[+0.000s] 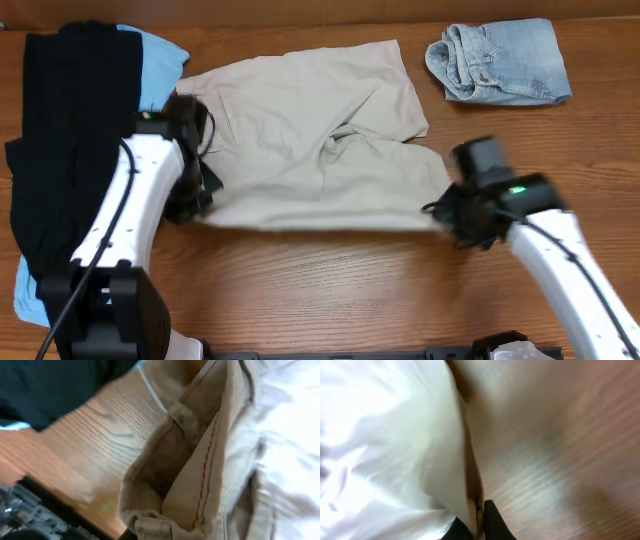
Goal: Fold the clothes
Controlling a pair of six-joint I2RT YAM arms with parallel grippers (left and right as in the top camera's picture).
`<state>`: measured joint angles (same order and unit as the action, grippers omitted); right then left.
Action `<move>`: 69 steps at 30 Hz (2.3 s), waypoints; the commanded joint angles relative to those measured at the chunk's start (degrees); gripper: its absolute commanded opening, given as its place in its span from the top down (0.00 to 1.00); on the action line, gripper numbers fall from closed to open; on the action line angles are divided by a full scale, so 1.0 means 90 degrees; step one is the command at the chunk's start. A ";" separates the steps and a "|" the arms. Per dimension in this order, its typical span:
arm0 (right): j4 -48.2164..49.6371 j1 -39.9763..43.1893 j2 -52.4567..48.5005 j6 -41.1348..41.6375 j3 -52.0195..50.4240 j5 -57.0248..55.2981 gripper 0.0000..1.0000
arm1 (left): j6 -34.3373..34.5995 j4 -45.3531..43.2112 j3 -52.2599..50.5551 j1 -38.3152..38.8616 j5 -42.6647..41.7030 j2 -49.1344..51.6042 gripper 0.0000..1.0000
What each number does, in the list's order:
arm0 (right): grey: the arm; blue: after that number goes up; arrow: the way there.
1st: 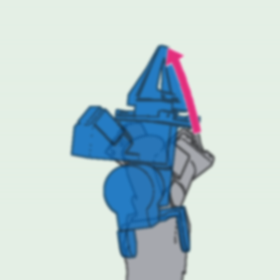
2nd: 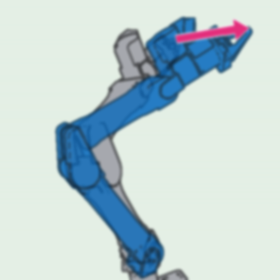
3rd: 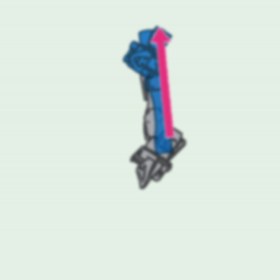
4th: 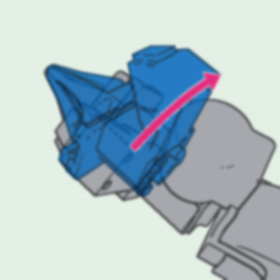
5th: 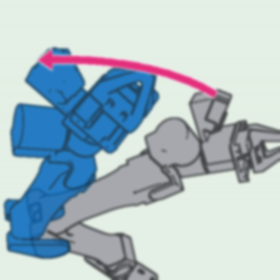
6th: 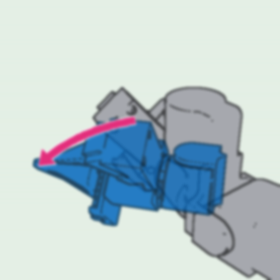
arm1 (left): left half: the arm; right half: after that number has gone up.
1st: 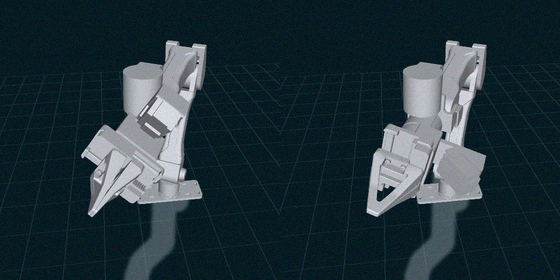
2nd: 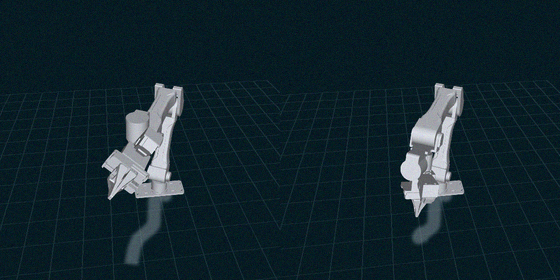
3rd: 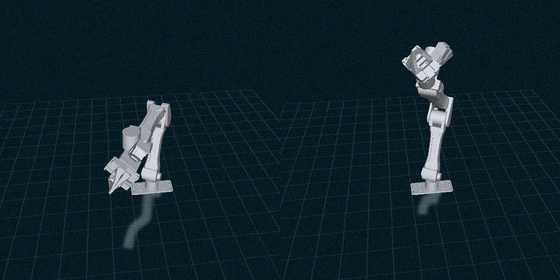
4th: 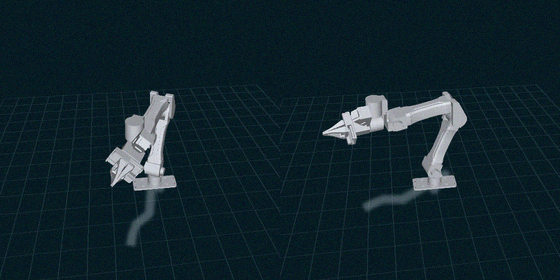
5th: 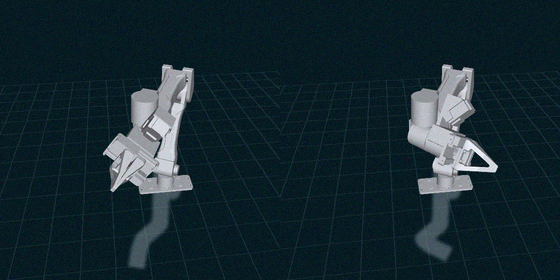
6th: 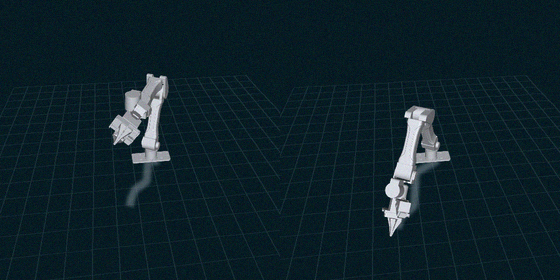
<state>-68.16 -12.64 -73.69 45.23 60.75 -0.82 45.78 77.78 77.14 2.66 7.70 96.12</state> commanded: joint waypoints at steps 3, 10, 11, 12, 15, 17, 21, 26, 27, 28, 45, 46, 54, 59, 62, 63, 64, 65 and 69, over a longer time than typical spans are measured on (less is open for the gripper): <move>-0.0729 0.0758 0.0359 -0.1275 0.1892 -0.0328 0.96 | -0.0641 0.0928 0.2021 0.0000 0.0695 -0.0345 0.96; -0.1654 0.1052 0.0359 -0.1780 0.3638 -0.0279 0.96 | -0.0954 0.1649 0.3371 0.0000 0.0697 -0.1020 0.96; -0.1763 0.1066 0.0367 -0.1848 0.3772 -0.0279 0.96 | -0.0954 0.1719 0.3453 0.0000 0.0697 -0.1122 0.96; -0.1923 0.1090 0.0381 -0.1921 0.3939 -0.0279 0.96 | -0.0954 0.1797 0.3529 0.0000 0.0697 -0.1246 0.96; -0.2346 0.1158 0.0444 -0.2084 0.4252 -0.0287 0.96 | -0.1020 0.1984 0.3653 0.0000 0.0697 -0.1627 0.96; -0.2589 0.1239 0.0512 -0.2169 0.4420 -0.0282 0.96 | -0.1100 0.2055 0.3677 0.0000 0.0699 -0.1882 0.96; -0.2788 0.1353 0.0663 -0.2244 0.4595 -0.0274 0.96 | -0.1117 0.2113 0.3674 0.0000 0.0695 -0.2344 0.96; -0.2824 0.1353 0.0544 -0.2569 0.4578 -0.0056 0.96 | -0.1112 0.2113 0.3621 0.0000 0.0687 -0.2562 0.96; -0.2854 0.1353 0.0464 -0.2606 0.4578 -0.0044 0.96 | -0.1112 0.2113 0.3563 0.0000 0.0687 -0.2562 0.96; -0.2878 0.1353 0.0372 -0.2708 0.4578 -0.0012 0.96 | -0.1112 0.2113 0.3470 0.0000 0.0690 -0.2557 0.96; -0.1984 0.1234 -0.2242 -0.3449 0.4435 0.0345 0.96 | -0.0134 0.0947 0.0316 -0.0007 0.1392 -0.2050 0.96; -0.1851 0.1234 -0.2402 -0.3536 0.4420 0.0381 0.96 | -0.0022 0.0767 0.0153 -0.0010 0.1484 -0.1996 0.96; -0.0442 0.1178 -0.3407 -0.3725 0.4420 0.0393 0.96 | 0.0160 -0.0850 -0.0556 -0.0015 0.1826 -0.1491 0.96; 0.0430 0.0974 -0.3626 -0.3730 0.4418 0.0391 0.96 | 0.0158 -0.1545 -0.0561 -0.0015 0.1906 -0.0996 0.96; 0.0767 0.0816 -0.3723 -0.3752 0.4418 0.0389 0.96 | 0.0158 -0.1705 -0.0561 -0.0015 0.1906 -0.0692 0.96; 0.0850 0.0767 -0.3755 -0.3750 0.4415 0.0389 0.96 | 0.0160 -0.1727 -0.0561 -0.0015 0.1906 -0.0593 0.96; 0.0920 0.0721 -0.3798 -0.3750 0.4415 0.0389 0.96 | 0.0160 -0.1739 -0.0561 -0.0015 0.1923 -0.0495 0.96; 0.0988 0.0682 -0.3857 -0.3750 0.4415 0.0386 0.96 | 0.0160 -0.1739 -0.0561 -0.0015 0.1943 -0.0406 0.96; 0.1226 0.0619 -0.4182 -0.3745 0.4415 0.0384 0.96 | 0.0352 -0.1768 -0.0561 -0.0019 0.2166 -0.0119 0.96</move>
<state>-58.39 -8.08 -109.03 11.97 100.14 8.27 46.94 61.58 72.66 3.73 18.94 93.47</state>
